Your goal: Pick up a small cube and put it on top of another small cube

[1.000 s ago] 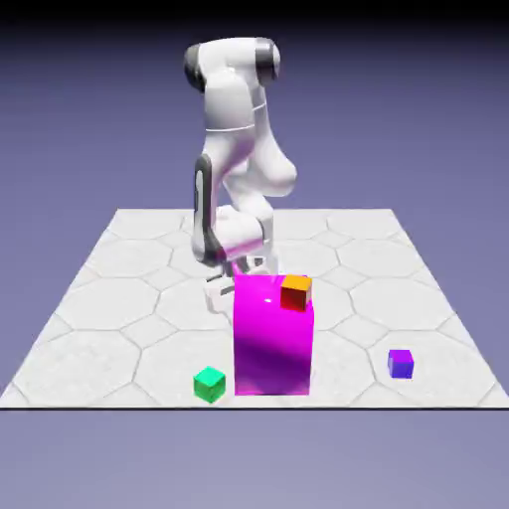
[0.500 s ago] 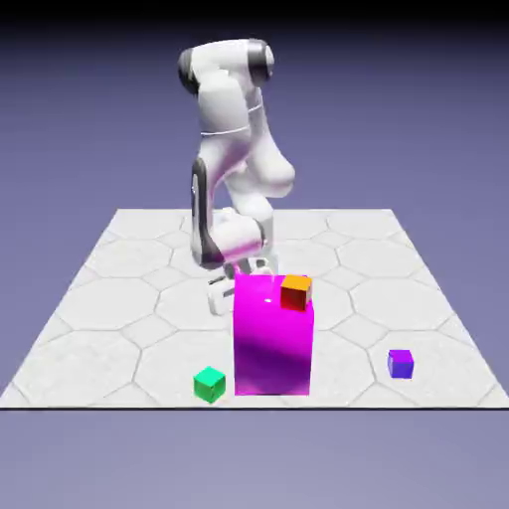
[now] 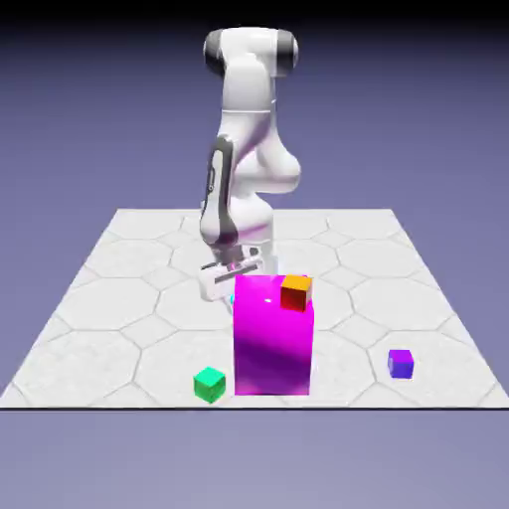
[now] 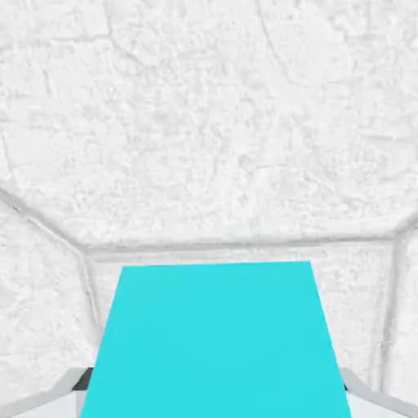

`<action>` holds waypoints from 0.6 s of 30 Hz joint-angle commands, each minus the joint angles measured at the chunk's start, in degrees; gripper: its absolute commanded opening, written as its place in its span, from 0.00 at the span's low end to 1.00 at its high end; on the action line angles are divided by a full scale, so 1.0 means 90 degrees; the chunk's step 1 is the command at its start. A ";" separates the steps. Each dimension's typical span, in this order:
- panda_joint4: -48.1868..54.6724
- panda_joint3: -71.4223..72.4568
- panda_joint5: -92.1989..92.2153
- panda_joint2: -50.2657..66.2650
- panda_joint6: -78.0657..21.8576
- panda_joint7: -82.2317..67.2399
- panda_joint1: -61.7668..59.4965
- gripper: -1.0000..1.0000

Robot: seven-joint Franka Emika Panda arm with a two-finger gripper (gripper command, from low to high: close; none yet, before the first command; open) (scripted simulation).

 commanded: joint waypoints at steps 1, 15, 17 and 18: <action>-0.0045 -0.0208 -0.0089 -0.0099 -0.0005 0.0133 0.0229 0.00; -0.0007 -0.1685 -0.1142 -0.0768 0.0121 0.0193 0.1379 0.00; 0.0270 -0.1476 -0.1425 -0.0700 0.0081 -0.0143 0.0939 0.00; 0.0453 -0.1329 -0.1674 -0.0684 -0.0024 -0.0156 0.0708 0.00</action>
